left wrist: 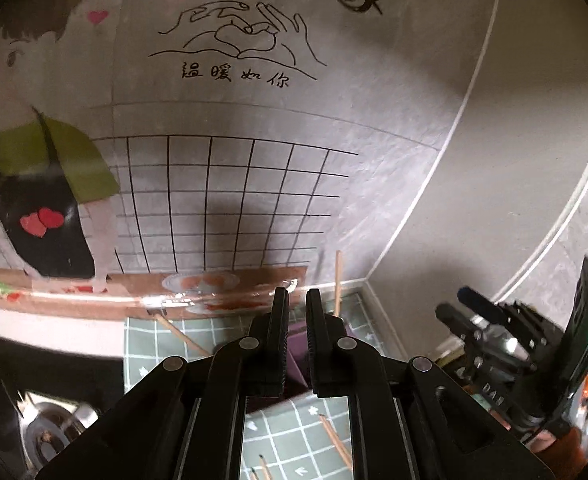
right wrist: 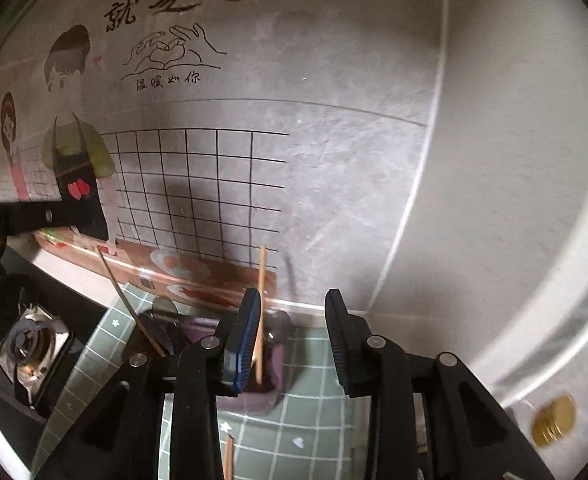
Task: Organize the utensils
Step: 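Lift both chopsticks, drop them into the purple holder, and open both tools, then grasp a pair of chopsticks with the right tool while the left grasps two chopsticks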
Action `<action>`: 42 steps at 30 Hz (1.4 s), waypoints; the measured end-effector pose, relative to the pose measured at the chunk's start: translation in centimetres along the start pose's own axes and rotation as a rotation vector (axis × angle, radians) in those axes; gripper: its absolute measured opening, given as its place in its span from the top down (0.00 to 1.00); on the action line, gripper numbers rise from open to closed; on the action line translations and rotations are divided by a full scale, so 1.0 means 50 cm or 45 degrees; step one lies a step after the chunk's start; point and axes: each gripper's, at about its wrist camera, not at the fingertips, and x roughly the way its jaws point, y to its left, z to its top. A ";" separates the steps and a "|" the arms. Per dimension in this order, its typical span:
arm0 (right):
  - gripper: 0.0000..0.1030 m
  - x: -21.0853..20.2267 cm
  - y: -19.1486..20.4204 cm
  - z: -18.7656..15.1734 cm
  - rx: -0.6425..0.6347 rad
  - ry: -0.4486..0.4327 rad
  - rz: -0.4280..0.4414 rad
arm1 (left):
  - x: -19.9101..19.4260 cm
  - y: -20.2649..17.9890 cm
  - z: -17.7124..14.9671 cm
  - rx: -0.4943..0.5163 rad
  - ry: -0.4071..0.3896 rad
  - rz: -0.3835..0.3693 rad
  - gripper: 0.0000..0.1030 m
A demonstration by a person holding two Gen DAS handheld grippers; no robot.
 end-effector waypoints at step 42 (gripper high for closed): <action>0.73 -0.153 0.099 -0.612 -0.117 0.345 0.268 | -0.131 -0.068 -0.801 -0.171 0.085 0.420 0.90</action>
